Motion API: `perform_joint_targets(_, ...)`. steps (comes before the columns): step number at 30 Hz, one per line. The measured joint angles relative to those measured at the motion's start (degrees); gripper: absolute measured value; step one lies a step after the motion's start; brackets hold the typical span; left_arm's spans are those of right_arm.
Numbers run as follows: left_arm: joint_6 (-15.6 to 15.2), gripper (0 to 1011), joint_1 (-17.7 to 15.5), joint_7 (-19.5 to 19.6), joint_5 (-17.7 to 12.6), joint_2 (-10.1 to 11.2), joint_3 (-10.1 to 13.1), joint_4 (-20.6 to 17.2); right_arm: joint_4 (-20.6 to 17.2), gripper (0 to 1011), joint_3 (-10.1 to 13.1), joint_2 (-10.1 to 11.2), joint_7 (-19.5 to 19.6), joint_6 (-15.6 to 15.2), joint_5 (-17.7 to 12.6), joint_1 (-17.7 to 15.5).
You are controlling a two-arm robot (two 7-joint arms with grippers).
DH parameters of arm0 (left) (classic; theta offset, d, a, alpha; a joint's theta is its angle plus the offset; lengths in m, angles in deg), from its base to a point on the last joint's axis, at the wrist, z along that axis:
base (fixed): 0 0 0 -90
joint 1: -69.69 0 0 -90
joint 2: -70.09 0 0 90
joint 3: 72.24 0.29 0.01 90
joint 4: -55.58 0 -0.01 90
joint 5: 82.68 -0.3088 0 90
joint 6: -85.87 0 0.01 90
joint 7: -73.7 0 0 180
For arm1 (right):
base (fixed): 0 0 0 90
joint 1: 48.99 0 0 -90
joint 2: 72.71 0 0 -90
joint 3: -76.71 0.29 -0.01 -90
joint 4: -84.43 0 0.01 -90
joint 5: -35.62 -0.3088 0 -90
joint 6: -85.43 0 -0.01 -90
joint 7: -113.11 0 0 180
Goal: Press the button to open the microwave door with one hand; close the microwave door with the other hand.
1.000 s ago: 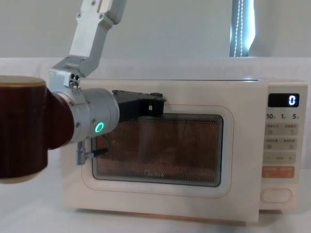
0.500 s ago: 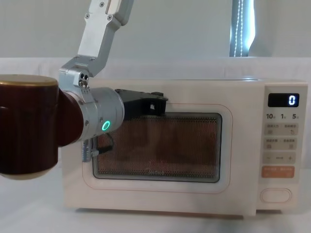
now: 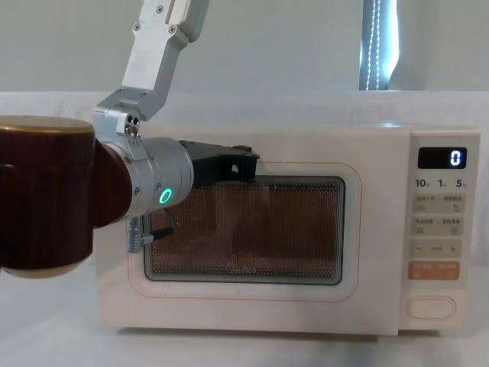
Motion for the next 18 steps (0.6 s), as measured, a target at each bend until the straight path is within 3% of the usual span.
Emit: perform_joint_targets(18, -0.6, 0, -0.1, -0.4, -1.0, -1.0, -1.2, 0.2, 0.0, 1000, 0.0, 0.0, 0.0, 0.0, 0.0, 0.0)
